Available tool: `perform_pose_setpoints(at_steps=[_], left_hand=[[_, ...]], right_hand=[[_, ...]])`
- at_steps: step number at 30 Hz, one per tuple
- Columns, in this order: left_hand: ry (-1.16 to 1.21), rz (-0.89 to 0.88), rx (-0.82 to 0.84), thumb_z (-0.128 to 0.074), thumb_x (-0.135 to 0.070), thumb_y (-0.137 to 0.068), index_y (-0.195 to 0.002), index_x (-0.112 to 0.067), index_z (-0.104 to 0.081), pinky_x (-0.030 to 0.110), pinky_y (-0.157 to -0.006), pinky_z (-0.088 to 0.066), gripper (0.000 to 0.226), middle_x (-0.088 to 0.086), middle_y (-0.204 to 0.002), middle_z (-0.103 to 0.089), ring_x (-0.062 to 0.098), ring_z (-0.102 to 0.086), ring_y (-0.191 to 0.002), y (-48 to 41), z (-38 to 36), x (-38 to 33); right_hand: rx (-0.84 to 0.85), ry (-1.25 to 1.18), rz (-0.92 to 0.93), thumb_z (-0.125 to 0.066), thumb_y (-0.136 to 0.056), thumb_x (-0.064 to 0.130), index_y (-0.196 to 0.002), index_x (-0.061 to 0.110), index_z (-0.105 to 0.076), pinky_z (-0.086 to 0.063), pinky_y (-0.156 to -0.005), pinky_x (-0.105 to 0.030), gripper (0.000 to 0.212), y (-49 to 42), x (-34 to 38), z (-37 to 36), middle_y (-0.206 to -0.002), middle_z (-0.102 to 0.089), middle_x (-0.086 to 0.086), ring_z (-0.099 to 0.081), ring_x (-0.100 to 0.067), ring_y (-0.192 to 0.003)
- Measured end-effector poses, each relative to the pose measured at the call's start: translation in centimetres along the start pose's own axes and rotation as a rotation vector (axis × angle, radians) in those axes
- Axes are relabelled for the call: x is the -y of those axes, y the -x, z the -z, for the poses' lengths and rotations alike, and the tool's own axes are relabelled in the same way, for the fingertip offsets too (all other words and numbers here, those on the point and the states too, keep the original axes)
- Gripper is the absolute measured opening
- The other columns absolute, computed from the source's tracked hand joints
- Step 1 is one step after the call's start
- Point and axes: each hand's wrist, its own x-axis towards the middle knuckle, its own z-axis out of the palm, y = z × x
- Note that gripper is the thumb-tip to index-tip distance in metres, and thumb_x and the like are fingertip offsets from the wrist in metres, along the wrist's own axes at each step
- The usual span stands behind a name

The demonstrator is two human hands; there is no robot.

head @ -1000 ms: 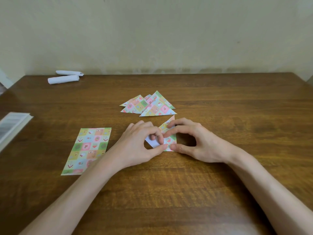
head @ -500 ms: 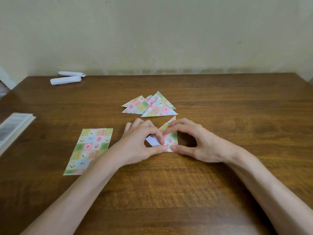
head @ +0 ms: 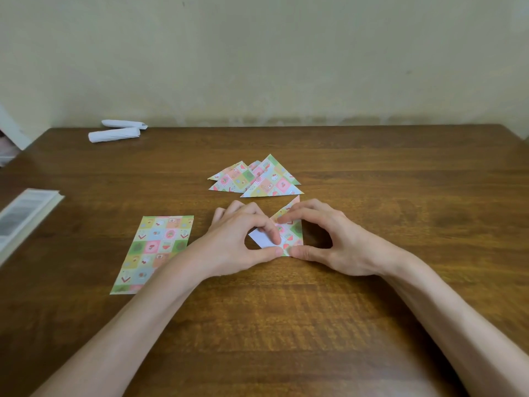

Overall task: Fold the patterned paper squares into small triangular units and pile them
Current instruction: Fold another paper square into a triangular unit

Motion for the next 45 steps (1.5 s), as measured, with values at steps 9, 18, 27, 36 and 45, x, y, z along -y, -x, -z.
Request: perform_pose_setpoints(at_steps=[9,18,27,36,45], left_hand=[[0.013,0.01,-0.015,-0.077,-0.055,-0.084,-0.093,-0.042,-0.071,0.029,-0.101,-0.023,0.017,-0.022,-0.109,-0.055,-0.003,-0.039,-0.119,0.1,-0.1,-0.1],[0.032,0.035,-0.09,-0.078,-0.059,-0.08,-0.086,-0.044,-0.071,0.034,-0.102,-0.026,0.017,-0.021,-0.105,-0.055,0.0,-0.041,-0.116,-0.1,-0.8,-0.3],[0.057,0.071,0.042,-0.077,-0.058,-0.082,-0.091,-0.048,-0.073,0.035,-0.108,-0.029,0.013,-0.025,-0.112,-0.051,0.0,-0.037,-0.122,-0.2,0.5,-0.1],[0.072,0.082,0.095,-0.077,-0.053,-0.085,-0.091,-0.05,-0.072,0.04,-0.112,-0.031,0.009,-0.025,-0.117,-0.05,0.002,-0.037,-0.124,-0.2,0.9,0.0],[0.08,0.076,0.094,-0.078,-0.054,-0.084,-0.092,-0.055,-0.071,0.042,-0.113,-0.032,0.011,-0.026,-0.118,-0.05,0.004,-0.039,-0.126,-0.1,1.0,0.2]], right_hand=[[0.015,-0.008,-0.062,-0.082,-0.085,0.034,-0.134,0.048,-0.057,-0.024,-0.121,-0.039,0.057,-0.5,0.9,0.1,-0.137,-0.045,0.019,-0.037,-0.003,-0.139],[0.064,0.012,-0.114,-0.076,-0.091,0.043,-0.148,0.046,-0.042,-0.022,-0.122,-0.037,0.067,-0.4,1.2,0.2,-0.139,-0.038,0.02,-0.032,-0.005,-0.139],[0.058,0.051,-0.125,-0.075,-0.092,0.04,-0.151,0.045,-0.038,-0.015,-0.116,-0.027,0.07,-0.7,1.6,-0.1,-0.141,-0.034,0.018,-0.027,-0.003,-0.14],[-0.002,0.055,-0.135,-0.072,-0.093,0.044,-0.151,0.046,-0.039,-0.015,-0.12,-0.032,0.066,-0.8,1.8,-0.8,-0.14,-0.036,0.014,-0.028,-0.009,-0.141],[-0.047,0.106,-0.122,-0.071,-0.091,0.049,-0.151,0.04,-0.041,-0.013,-0.114,-0.025,0.068,-0.7,2.0,-1.3,-0.139,-0.037,0.014,-0.028,-0.006,-0.14]])
